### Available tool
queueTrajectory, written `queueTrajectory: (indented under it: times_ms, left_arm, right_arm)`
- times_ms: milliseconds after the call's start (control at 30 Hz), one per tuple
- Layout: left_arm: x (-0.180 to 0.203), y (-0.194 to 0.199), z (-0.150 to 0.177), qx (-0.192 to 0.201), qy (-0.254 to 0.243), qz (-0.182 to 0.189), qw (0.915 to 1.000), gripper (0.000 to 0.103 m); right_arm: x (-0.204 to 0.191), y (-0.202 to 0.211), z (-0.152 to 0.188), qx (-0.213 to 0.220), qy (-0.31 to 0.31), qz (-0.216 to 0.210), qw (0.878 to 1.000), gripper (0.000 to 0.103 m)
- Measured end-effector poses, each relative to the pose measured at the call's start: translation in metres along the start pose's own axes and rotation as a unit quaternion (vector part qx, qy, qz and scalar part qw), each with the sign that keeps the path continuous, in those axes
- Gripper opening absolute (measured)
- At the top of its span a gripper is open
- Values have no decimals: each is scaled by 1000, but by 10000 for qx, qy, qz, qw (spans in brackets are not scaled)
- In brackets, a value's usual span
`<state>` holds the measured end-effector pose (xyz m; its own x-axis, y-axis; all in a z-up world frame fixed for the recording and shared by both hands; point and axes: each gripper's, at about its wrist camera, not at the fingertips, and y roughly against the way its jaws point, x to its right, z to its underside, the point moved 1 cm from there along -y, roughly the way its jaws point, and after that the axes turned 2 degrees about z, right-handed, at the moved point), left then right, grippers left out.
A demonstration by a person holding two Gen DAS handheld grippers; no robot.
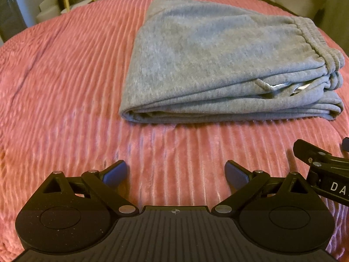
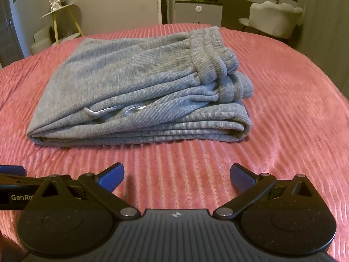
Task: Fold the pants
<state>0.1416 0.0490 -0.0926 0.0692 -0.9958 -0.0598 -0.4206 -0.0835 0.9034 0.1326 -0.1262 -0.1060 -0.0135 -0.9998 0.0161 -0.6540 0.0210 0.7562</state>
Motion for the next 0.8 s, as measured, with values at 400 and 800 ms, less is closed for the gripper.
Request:
queueTrajectory:
  times_ms: [400,800]
  left_arm:
    - [1,-2,0,-20,5,10,10000,100]
    - [1,-3,0,-34,-1,25,10000,100]
  right_arm:
    - [0,0,0,-4,32,3,10000,103]
    - [-1,-2,1,-44,36,4,10000,103]
